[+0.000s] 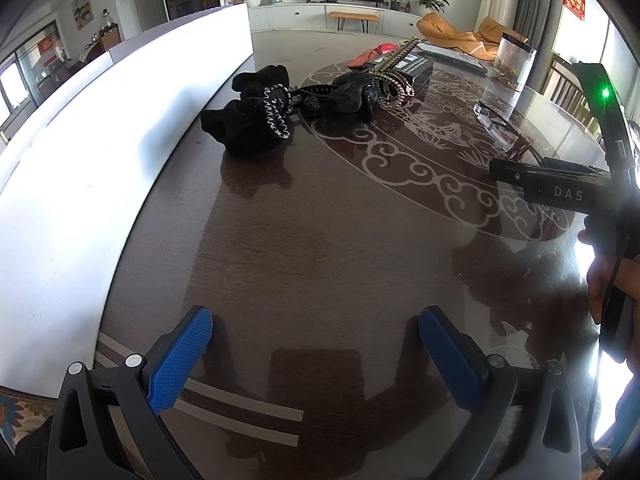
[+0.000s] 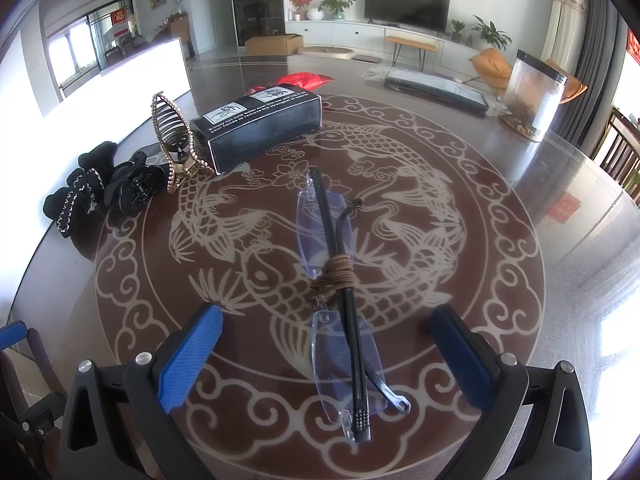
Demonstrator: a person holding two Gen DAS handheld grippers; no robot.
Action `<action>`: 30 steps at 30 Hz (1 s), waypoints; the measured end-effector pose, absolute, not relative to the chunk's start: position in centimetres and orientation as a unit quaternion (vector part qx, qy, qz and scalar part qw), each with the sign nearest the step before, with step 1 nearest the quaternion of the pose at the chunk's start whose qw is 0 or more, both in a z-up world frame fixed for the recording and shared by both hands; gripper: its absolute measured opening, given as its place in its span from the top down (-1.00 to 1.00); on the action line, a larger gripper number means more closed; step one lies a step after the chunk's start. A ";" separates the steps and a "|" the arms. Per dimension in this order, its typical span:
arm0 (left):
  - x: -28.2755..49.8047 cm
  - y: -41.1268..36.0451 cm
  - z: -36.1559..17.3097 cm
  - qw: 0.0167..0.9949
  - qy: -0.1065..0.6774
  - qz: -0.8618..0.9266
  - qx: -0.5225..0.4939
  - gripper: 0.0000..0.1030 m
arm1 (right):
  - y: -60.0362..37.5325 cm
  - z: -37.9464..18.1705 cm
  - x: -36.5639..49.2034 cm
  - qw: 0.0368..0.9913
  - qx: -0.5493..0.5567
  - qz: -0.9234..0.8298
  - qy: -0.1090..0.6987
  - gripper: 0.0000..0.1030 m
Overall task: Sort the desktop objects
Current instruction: 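Move the right gripper down over the clear rimless glasses, then grasp a black scrunchie with a chain with the left gripper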
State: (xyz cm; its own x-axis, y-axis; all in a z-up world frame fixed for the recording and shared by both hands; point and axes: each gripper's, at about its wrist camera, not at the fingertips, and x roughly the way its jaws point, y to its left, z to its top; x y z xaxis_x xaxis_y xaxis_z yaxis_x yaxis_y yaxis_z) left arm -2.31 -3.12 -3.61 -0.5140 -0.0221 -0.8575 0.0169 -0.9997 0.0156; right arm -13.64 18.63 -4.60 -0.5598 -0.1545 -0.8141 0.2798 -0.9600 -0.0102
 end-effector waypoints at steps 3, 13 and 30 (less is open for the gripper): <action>-1.8 -3.0 -2.2 0.035 -0.024 -0.889 0.457 -1.00 | 18.6 -4.6 -13.6 0.123 0.453 -0.880 0.069 -1.00; -8.3 -2.2 0.8 0.030 -0.048 -0.906 0.420 -1.00 | 18.6 -4.6 -13.7 0.124 0.453 -0.880 0.069 -1.00; -18.4 -5.8 -2.8 0.045 -0.005 -0.886 0.461 0.33 | 18.6 -4.6 -13.7 0.124 0.453 -0.880 0.069 -1.00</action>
State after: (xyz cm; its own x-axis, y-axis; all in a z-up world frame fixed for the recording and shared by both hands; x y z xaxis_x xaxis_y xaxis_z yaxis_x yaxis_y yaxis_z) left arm -18.44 -5.78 -2.77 -0.5709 -0.0846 -0.8167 0.0762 -0.9958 0.0498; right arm -13.69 18.63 -4.61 -0.5598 -0.1549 -0.8140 0.2806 -0.9598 -0.0103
